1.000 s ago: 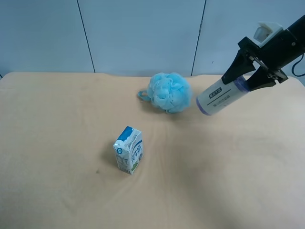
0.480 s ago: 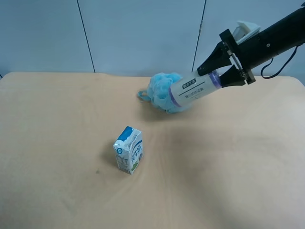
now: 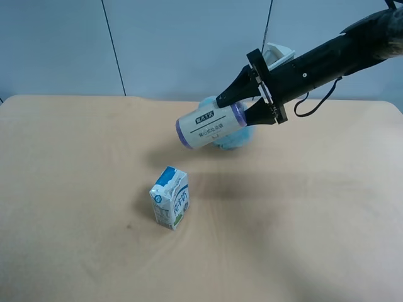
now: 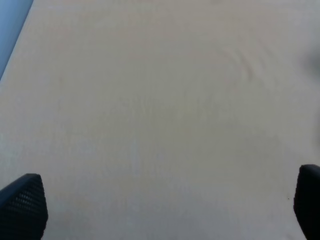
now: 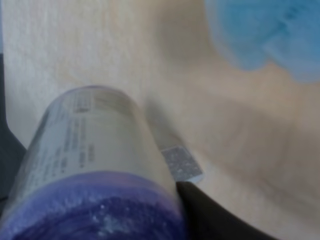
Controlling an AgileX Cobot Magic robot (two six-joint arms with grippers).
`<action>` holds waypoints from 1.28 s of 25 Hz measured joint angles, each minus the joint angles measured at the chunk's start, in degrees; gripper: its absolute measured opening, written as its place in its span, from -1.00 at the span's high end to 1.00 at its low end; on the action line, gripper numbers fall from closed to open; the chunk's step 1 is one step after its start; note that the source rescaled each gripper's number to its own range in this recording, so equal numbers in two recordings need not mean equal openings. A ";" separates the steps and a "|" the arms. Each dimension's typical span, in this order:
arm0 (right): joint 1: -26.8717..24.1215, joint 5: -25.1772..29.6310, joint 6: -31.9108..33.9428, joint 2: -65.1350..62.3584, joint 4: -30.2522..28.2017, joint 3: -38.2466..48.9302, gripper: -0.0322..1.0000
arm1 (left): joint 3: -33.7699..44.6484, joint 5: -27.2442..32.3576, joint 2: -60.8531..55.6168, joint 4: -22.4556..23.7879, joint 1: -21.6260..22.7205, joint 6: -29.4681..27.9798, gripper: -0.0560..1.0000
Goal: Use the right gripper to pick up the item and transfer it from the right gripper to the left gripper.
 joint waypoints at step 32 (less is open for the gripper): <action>1.26 -0.14 -4.25 0.58 10.10 0.00 0.93 | -2.82 -7.31 26.99 -7.50 0.00 -0.75 -1.00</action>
